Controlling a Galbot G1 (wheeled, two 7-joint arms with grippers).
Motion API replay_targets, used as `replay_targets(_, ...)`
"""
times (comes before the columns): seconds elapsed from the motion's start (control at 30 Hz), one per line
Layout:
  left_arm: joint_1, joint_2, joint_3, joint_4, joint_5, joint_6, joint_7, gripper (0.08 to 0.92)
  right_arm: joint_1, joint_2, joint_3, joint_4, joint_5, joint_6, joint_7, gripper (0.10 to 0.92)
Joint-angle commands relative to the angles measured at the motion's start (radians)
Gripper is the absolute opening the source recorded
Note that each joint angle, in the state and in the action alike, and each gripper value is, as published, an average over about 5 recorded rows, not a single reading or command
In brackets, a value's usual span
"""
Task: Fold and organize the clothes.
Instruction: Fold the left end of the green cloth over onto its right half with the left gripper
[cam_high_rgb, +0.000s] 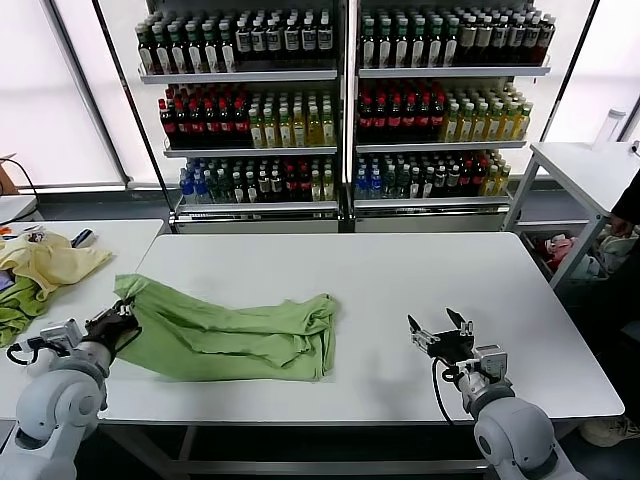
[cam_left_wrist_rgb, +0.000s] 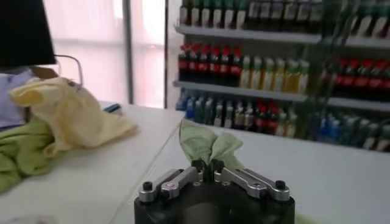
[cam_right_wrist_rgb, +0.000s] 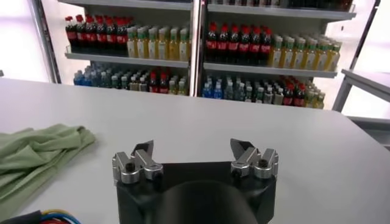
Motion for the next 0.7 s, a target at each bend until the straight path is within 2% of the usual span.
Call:
replay_targets(0.03, -0.006, -0.17, 0.15, -0.249, -0.346, -0.003, -0.01, 0.126, -0.003, -0.002, -0.005, 0.003, -0.007, 0.006, -0.001, 0.823)
replay_targets(0.2, -0.013, -0.233, 0.252, -0.212, -0.359, -0.011, -0.036, 0.126, -0.004, -0.001, -0.019, -0.001, -0.023, 0.014, -0.004, 0.823)
replay_targets(0.3, -0.032, -0.261, 0.323, -0.147, -0.32, -0.018, -0.057, 0.126, 0.001, 0.002, -0.029, -0.004, -0.029, 0.017, -0.005, 0.823)
replay_targets(0.5, -0.118, -0.31, 0.442, 0.025, -0.165, -0.039, -0.098, 0.126, 0.001, 0.004, -0.038, 0.001, -0.034, 0.019, -0.005, 0.823)
replay_targets(0.7, -0.215, -0.33, 0.508, 0.132, -0.061, -0.043, -0.107, 0.126, 0.002, 0.004, -0.04, 0.0, -0.035, 0.02, -0.005, 0.823)
